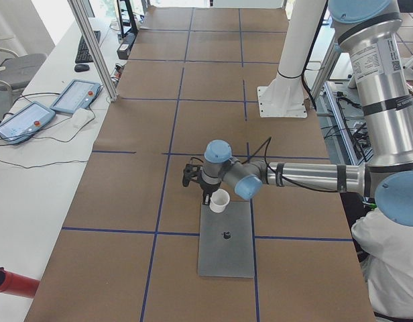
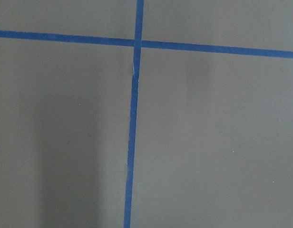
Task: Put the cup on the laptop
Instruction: 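Lift the cup with the left gripper and carry it toward the laptop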
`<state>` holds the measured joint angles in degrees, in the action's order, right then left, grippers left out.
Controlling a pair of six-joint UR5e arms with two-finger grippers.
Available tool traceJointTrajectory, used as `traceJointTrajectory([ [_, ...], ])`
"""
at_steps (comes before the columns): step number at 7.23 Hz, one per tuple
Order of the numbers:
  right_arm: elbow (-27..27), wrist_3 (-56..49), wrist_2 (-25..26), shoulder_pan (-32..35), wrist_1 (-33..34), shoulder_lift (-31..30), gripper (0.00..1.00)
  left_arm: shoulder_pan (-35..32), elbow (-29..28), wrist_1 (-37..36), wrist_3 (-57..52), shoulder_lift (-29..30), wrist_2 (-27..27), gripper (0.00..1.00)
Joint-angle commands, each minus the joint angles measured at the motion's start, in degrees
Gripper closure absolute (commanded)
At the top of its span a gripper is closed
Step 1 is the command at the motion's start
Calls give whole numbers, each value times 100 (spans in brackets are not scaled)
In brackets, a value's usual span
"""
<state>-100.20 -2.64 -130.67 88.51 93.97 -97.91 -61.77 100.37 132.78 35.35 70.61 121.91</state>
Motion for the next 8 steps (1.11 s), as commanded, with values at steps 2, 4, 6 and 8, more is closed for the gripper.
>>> traceJointTrajectory([
  [2,0,0,-3,0,7,0,0,-54,-1081,1514,-54,-276,8,100],
  [4,0,0,-3,0,7,0,0,-81,-1194,1514,-54,-259,-1,100],
  [6,0,0,-3,0,7,0,0,-81,-1257,1514,-54,-197,-1,100],
  [8,0,0,-3,0,7,0,0,-81,-1240,1514,-54,-162,-9,30],
])
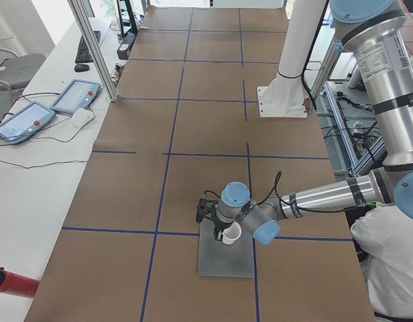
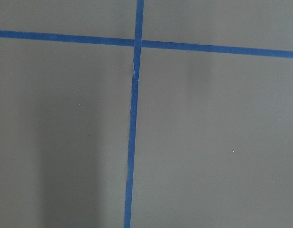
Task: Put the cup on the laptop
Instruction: 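Lift the cup with the left gripper and carry it toward the laptop, then lower the cup onto the laptop lid and open the left gripper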
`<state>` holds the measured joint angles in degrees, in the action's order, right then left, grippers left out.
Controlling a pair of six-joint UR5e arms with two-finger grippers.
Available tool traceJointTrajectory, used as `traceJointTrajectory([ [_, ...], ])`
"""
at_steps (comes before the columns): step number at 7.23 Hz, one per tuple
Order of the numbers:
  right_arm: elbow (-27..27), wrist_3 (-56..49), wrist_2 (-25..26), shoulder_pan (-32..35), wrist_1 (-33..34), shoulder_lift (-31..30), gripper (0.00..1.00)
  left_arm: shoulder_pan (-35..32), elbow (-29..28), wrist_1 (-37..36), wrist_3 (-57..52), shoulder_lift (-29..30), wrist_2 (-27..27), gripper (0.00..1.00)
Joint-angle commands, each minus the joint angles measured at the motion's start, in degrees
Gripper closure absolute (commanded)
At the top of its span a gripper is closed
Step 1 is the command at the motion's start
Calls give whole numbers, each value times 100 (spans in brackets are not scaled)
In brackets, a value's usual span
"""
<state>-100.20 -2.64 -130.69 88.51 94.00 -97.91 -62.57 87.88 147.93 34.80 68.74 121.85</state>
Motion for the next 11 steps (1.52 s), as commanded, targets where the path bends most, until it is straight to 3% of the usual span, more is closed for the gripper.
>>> traceJointTrajectory([
  [1,0,0,0,0,5,0,0,-18,9,-1,0,34,-12,22],
  [2,0,0,0,0,-4,0,0,-88,27,-1,0,34,-12,5],
  [3,0,0,0,0,-4,0,0,-384,44,-44,0,34,14,0],
  [4,0,0,0,0,5,0,0,-518,79,-53,-9,34,14,0],
  [7,0,0,0,0,-4,0,0,-1474,525,-577,-657,25,1041,0],
  [9,0,0,0,0,5,0,0,-1948,1280,-1987,-1646,16,1227,0],
  [11,0,0,0,0,5,0,0,-2659,2263,-4303,-3182,95,1157,0],
])
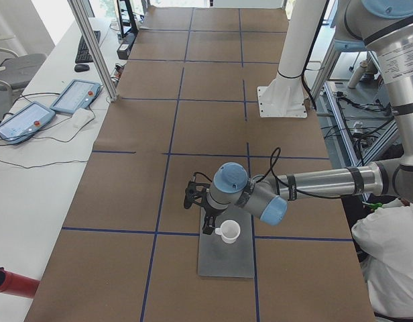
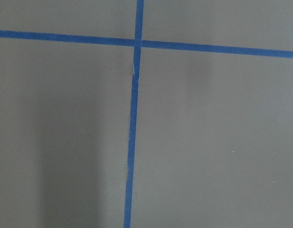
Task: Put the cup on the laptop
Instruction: 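Lower the cup onto the laptop lid and open the left gripper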
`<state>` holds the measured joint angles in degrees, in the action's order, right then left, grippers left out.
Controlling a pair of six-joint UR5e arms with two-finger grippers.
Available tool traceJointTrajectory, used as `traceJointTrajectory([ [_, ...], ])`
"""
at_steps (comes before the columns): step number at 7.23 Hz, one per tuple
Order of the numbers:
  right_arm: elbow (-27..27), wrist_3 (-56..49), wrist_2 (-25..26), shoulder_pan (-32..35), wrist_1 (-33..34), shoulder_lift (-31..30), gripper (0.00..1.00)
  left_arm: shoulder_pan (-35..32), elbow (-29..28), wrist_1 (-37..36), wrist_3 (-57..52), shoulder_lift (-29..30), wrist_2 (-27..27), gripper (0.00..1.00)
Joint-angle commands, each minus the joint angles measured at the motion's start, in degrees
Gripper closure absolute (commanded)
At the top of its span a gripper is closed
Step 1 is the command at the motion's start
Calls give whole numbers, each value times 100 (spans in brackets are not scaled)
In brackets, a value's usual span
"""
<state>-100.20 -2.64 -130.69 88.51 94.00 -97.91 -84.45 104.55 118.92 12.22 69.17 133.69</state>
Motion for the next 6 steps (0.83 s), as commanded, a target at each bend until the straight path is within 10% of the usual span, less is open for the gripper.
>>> traceJointTrajectory([
  [1,0,0,0,0,4,0,0,-736,1045,-2503,-1567,323,-410,0],
  [6,0,0,0,0,-5,0,0,-977,1112,-3428,-2180,650,-354,0],
])
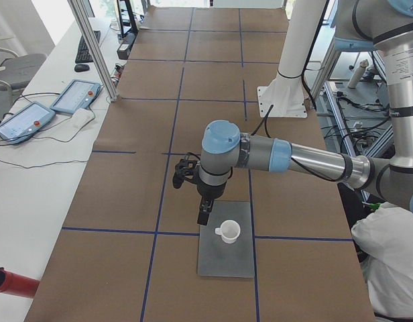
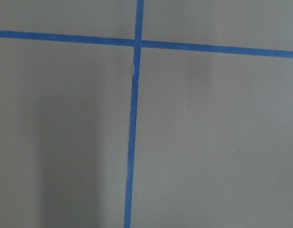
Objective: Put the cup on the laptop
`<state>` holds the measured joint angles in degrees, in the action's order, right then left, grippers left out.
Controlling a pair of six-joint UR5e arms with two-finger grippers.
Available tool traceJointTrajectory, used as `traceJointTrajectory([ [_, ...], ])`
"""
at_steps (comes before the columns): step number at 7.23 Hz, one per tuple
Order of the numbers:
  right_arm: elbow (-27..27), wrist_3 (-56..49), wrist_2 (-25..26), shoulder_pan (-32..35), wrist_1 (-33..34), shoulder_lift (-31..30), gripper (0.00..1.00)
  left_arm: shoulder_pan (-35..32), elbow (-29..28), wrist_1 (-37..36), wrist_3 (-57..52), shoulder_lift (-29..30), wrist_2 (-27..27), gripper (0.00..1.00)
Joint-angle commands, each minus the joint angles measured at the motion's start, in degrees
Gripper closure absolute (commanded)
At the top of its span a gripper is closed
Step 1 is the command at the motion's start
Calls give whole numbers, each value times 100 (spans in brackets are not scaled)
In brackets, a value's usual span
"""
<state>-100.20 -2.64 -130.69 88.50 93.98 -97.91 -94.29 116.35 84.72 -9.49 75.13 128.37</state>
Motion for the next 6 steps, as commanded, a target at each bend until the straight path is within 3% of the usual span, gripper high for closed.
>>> traceJointTrajectory([
  [1,0,0,0,0,6,0,0,16,-512,-26,26,516,293,0],
  [2,0,0,0,0,6,0,0,16,-908,-9,26,782,372,0],
  [6,0,0,0,0,-3,0,0,16,-1070,-8,17,776,539,0],
])
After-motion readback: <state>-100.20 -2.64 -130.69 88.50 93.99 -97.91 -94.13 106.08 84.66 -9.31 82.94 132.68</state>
